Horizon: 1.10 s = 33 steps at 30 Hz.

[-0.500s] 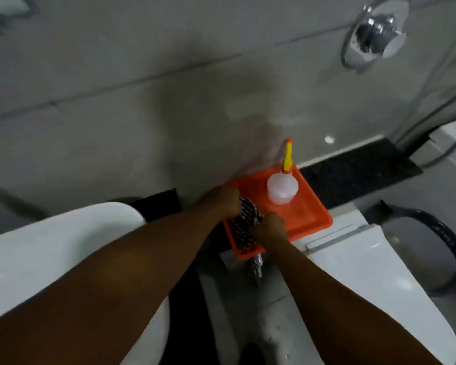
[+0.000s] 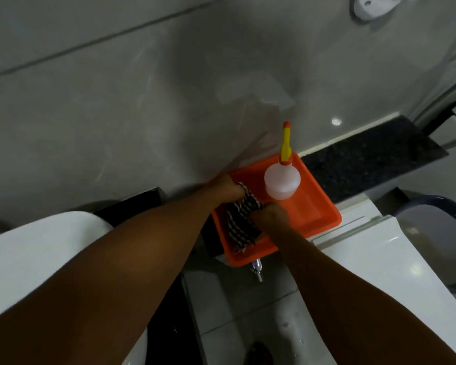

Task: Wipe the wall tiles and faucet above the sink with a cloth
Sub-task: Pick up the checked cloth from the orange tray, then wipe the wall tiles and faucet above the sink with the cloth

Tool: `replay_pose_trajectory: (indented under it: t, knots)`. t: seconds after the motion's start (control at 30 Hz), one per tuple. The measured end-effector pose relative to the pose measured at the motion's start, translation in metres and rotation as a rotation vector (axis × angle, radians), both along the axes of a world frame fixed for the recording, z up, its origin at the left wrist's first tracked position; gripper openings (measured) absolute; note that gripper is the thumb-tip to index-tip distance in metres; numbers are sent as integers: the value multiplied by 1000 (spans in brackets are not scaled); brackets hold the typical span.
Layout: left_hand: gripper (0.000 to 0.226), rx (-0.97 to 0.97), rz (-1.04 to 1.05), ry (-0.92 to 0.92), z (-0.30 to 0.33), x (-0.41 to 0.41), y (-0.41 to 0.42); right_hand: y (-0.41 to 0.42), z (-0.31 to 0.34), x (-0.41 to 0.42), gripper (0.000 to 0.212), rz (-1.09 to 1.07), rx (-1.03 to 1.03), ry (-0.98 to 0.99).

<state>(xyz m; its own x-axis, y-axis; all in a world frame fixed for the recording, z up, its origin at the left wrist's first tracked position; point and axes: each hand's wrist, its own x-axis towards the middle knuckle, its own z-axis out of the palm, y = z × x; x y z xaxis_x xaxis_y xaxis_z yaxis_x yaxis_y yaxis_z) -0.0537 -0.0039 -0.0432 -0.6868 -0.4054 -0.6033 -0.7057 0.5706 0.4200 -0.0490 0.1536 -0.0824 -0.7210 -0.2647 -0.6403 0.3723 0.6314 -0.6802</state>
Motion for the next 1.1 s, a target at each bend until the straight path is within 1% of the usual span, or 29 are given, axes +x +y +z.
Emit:
replay_pose_trajectory:
  t: [0.03,0.07,0.13,0.17,0.23,0.27,0.3,0.37,0.4,0.43,0.5,0.57,0.6,0.67,0.73,0.8,0.9,0.97,1.03,1.1]
  knots:
    - [42,157,123,25,15,2,-2,1,7,-1,14,-52,-70,-23]
    - [33,304,228,72,28,6,-6,1,17,-2,20,-104,-151,-54]
    - [16,505,368,211,60,19,-15,2,43,-3,29,-195,-334,-111]
    - [15,580,410,286,78,27,-21,1,58,-3,35,-229,-424,-140]
    - [27,687,439,409,119,44,-33,-4,90,0,59,-230,-616,-250]
    - [32,721,433,442,138,54,-40,-9,107,3,64,-204,-711,-326]
    - [33,750,424,463,157,64,-47,-15,125,7,62,-169,-800,-401]
    - [26,815,416,509,197,87,-62,-32,167,18,43,-68,-928,-480]
    - [25,838,416,538,214,98,-69,-42,186,23,35,-24,-951,-486]
    - [25,834,420,574,233,111,-78,-54,206,31,34,22,-960,-485]
    - [24,808,429,627,270,137,-94,-74,241,44,41,128,-926,-469]
    - [15,781,433,694,308,169,-116,-97,278,62,43,244,-901,-479]
    - [17,757,437,732,325,184,-126,-108,294,71,42,286,-901,-484]
    - [32,664,489,794,357,217,-148,-134,326,92,43,343,-898,-462]
    - [33,583,580,861,380,250,-165,-163,354,111,44,418,-868,-393]
    - [31,499,704,903,392,283,-184,-194,376,133,41,467,-815,-299]
    - [33,395,864,954,398,329,-216,-242,398,165,41,459,-731,-148]
    - [23,363,940,1000,394,351,-236,-270,402,185,37,420,-709,-69]
    - [17,268,985,998,383,368,-252,-293,396,203,30,385,-661,56]
    - [17,168,943,944,365,379,-261,-311,381,216,34,377,-579,172]
